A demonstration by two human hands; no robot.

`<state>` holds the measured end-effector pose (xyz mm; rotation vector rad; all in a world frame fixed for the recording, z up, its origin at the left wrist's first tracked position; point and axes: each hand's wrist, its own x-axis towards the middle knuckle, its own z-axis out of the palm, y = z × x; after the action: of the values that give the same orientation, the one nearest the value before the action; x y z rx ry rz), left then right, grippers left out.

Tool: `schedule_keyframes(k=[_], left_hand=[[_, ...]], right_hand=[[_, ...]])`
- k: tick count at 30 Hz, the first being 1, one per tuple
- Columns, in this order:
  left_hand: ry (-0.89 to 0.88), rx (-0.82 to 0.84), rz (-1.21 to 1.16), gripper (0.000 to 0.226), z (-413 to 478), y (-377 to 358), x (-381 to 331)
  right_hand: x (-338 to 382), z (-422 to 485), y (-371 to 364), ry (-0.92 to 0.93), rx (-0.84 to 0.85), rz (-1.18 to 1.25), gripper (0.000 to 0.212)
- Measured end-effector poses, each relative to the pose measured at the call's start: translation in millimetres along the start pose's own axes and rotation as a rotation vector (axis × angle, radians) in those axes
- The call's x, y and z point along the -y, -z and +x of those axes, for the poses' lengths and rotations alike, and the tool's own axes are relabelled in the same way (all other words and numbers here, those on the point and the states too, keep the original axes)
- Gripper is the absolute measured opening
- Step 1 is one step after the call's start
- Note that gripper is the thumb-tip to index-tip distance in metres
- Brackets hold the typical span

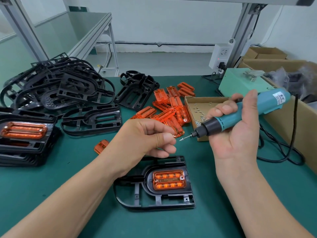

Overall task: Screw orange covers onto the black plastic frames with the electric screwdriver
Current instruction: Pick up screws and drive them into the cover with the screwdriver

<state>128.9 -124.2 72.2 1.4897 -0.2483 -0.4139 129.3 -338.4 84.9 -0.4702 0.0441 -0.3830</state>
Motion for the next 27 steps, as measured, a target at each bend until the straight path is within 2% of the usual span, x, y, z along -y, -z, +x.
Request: schedule_keyframes(k=[2,5,8,14,27], left_hand=[[-0.034,-0.030,0.179,0.011,1.3,6.4,-0.1],[-0.082,-0.080,0.570,0.012,3.0,9.0,5.0],[-0.086,-0.071,0.785,0.010,0.7,4.0,10.9],[-0.105,-0.018,0.939,0.003,-0.7,-3.6,12.1],[-0.081,-0.048,0.944,0.004,-1.1,-4.9,12.1]], right_hand=[[4.7,1.5,1.0,-0.019,0.005,-0.047,0.020],[9.3,2.0,0.5,-0.071,0.042,-0.148,0.014],[10.3,-3.8,1.0,-0.106,0.142,-0.237,0.009],[7.5,-12.4,4.8,-0.142,0.312,-0.335,0.007],[0.4,-16.5,5.5,-0.214,0.420,-0.380,0.007]])
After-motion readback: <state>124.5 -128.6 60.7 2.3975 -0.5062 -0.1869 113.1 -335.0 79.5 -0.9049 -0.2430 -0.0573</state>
